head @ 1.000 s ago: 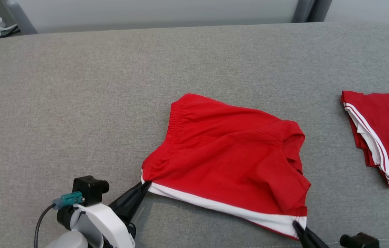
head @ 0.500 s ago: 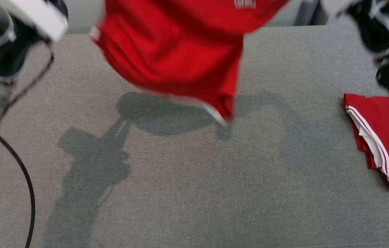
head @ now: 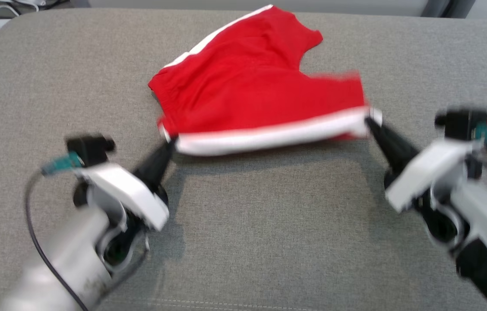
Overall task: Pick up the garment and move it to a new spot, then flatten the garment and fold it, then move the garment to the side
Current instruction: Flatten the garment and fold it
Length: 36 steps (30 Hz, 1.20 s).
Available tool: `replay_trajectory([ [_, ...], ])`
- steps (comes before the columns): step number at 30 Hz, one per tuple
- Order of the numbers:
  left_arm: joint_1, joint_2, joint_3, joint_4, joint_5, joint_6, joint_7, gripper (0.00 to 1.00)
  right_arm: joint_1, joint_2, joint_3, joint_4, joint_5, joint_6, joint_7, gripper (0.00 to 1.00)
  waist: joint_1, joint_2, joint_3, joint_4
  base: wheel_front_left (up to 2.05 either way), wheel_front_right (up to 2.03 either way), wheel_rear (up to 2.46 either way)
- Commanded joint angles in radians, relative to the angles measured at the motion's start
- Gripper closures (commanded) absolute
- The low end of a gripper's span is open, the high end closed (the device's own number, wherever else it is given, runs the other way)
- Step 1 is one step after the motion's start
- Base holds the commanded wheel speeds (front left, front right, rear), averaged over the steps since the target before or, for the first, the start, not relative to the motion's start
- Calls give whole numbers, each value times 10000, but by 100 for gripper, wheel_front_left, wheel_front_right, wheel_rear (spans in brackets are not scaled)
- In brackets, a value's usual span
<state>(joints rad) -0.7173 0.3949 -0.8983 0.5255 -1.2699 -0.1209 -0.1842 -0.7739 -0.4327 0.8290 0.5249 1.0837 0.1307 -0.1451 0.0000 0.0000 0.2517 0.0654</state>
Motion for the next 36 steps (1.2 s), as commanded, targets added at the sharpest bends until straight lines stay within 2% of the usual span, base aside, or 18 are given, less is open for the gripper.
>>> replay_trajectory([
  [1, -73, 252, 287, -108, -13, 99, -158, 100, 563, -236, -32, -389, 332, 0, -315, 100, 0, 0, 136, 50, 0, 0, 0],
  [4, 910, 41, 265, -67, -108, 224, -461, 100, 1742, -440, -194, -691, 868, 0, -752, 100, 0, 0, 193, -80, 0, 0, 0],
  [13, 3107, 461, 400, -1297, 704, 1565, -754, 100, 4573, -580, -903, -1794, 1193, 0, -1141, 100, 0, 0, -519, -364, 0, 0, 0],
  [14, 3107, 461, 400, -1297, 704, 1565, -754, 100, 4573, -580, -903, -1794, 1193, 0, -1141, 100, 0, 0, -519, -364, 0, 0, 0],
  [15, 3669, 607, 402, -1731, 674, 1867, -758, 100, 5281, -500, -1124, -2051, 1111, 0, -1154, 100, 0, 0, -741, -448, 0, 0, 0],
  [23, 5294, 1532, 354, -3665, 497, 3029, -622, 100, 7573, -197, -2312, -2744, 275, 0, -1164, 100, 0, 0, -1432, -652, 0, 0, 0],
  [28, 6015, 1828, 287, -4408, 231, 3443, -445, 100, 8403, 171, -2936, -2828, -438, 0, -974, 100, 0, 0, -1809, -659, 0, 0, 0],
  [36, 6085, 1855, 258, -4628, 128, 3524, -284, 100, 8721, 673, -3683, -3099, -1275, 0, -340, 100, 0, 0, -1964, -597, 0, 0, 0],
])
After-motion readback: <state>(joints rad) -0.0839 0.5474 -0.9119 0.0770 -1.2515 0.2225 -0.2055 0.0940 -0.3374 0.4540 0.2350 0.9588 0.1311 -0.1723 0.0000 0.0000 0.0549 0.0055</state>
